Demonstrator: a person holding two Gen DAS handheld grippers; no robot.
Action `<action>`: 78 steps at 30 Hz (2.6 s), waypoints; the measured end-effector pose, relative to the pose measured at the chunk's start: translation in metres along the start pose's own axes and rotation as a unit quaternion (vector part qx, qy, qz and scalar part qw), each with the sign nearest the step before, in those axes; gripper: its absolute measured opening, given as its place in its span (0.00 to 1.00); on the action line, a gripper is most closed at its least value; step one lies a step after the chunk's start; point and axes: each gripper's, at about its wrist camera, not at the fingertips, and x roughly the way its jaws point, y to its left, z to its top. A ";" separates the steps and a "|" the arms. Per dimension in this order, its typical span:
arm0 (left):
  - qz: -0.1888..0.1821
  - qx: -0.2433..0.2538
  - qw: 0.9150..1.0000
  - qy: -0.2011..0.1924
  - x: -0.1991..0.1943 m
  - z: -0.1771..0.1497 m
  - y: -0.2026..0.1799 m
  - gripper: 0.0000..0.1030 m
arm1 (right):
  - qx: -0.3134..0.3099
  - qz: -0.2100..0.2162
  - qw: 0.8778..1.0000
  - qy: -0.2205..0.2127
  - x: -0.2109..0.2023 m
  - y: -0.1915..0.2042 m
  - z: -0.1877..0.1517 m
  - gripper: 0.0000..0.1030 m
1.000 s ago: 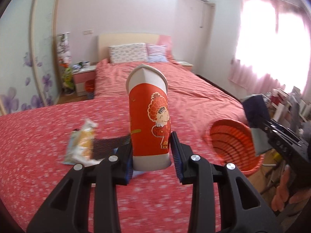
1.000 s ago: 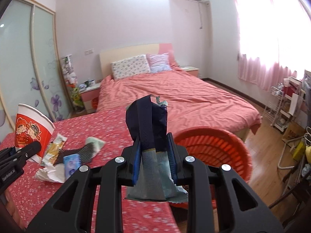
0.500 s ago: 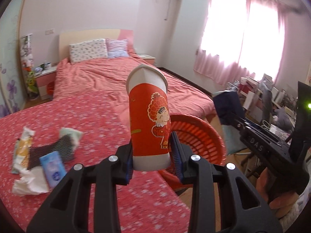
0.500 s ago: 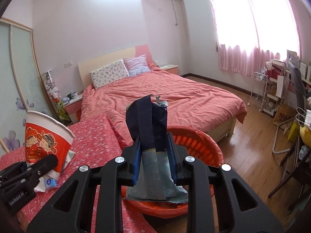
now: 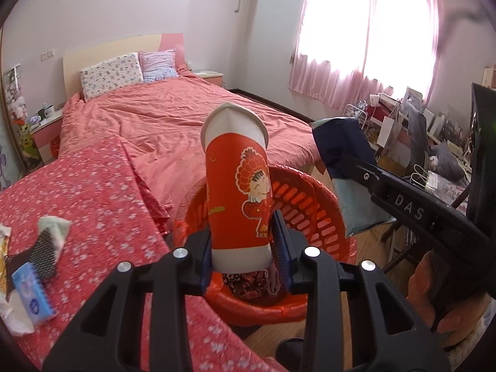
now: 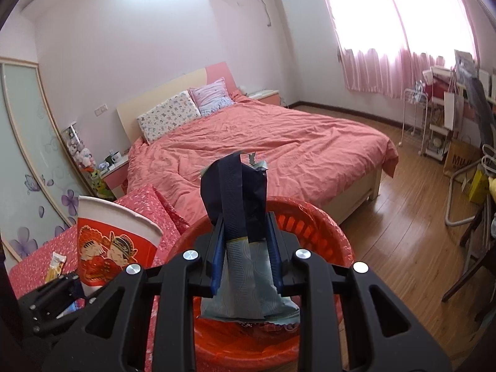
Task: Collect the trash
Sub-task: 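Carry cup and cloth over the orange basket and open both tools, then return both tools to the items on the bed, then grasp the crumpled white tissue with the left tool while the right tool grasps the blue tissue pack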
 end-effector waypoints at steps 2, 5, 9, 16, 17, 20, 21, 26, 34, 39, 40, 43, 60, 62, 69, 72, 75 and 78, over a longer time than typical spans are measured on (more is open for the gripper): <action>0.001 -0.001 1.000 0.007 0.013 0.000 0.000 0.33 | 0.010 0.002 1.000 0.008 0.007 -0.005 0.001 0.25; 0.001 -0.002 1.000 0.021 0.031 0.000 -0.001 0.34 | 0.026 0.007 0.999 0.020 0.018 -0.012 0.001 0.26; 0.012 0.002 0.999 0.031 0.043 -0.002 0.001 0.51 | 0.036 0.007 0.999 0.032 0.027 -0.020 0.001 0.40; 0.055 -0.004 0.998 0.036 0.036 -0.011 0.021 0.60 | 0.034 -0.012 0.999 0.029 0.018 -0.015 -0.004 0.67; 0.063 -0.003 0.997 0.036 0.031 -0.013 0.025 0.61 | 0.029 -0.017 0.999 0.028 0.016 -0.014 -0.004 0.69; 0.086 -0.001 0.996 0.034 0.012 -0.023 0.039 0.64 | 0.010 -0.034 0.999 0.025 0.007 -0.004 -0.007 0.70; 0.094 -0.002 0.995 0.033 0.005 -0.027 0.046 0.65 | 0.005 -0.038 0.999 0.026 0.008 -0.003 -0.007 0.72; 0.130 -0.019 0.991 0.028 -0.035 -0.046 0.078 0.68 | -0.030 -0.044 0.998 0.045 0.008 0.021 -0.017 0.73; 0.197 -0.064 0.978 0.014 -0.101 -0.071 0.145 0.68 | -0.109 -0.002 0.992 0.062 -0.001 0.090 -0.049 0.85; 0.244 -0.116 0.963 0.005 -0.143 -0.093 0.202 0.68 | -0.147 0.055 0.984 0.086 -0.001 0.147 -0.072 0.85; 0.253 -0.123 0.960 0.004 -0.150 -0.097 0.212 0.68 | -0.152 0.068 0.982 0.091 -0.001 0.159 -0.077 0.85; 0.286 -0.148 0.947 0.002 -0.175 -0.112 0.248 0.69 | -0.166 0.095 0.976 0.106 0.002 0.191 -0.090 0.84; 0.275 -0.207 0.939 -0.001 -0.197 -0.151 0.298 0.78 | -0.216 0.145 0.945 0.198 0.045 0.304 -0.143 0.62; 0.267 -0.205 0.941 -0.003 -0.193 -0.148 0.293 0.79 | -0.208 0.148 0.943 0.214 0.050 0.299 -0.145 0.50; 0.249 -0.178 0.952 0.001 -0.166 -0.132 0.267 0.83 | -0.179 0.120 0.958 0.189 0.036 0.259 -0.134 0.48; 0.263 -0.158 0.952 0.018 -0.149 -0.128 0.259 0.83 | -0.173 0.095 0.964 0.179 0.033 0.241 -0.129 0.47; 0.275 -0.153 0.948 0.039 -0.133 -0.128 0.260 0.82 | -0.162 0.080 0.967 0.180 0.038 0.230 -0.126 0.47; 0.279 -0.162 0.945 0.058 -0.123 -0.134 0.266 0.73 | -0.147 0.079 0.968 0.187 0.045 0.222 -0.123 0.47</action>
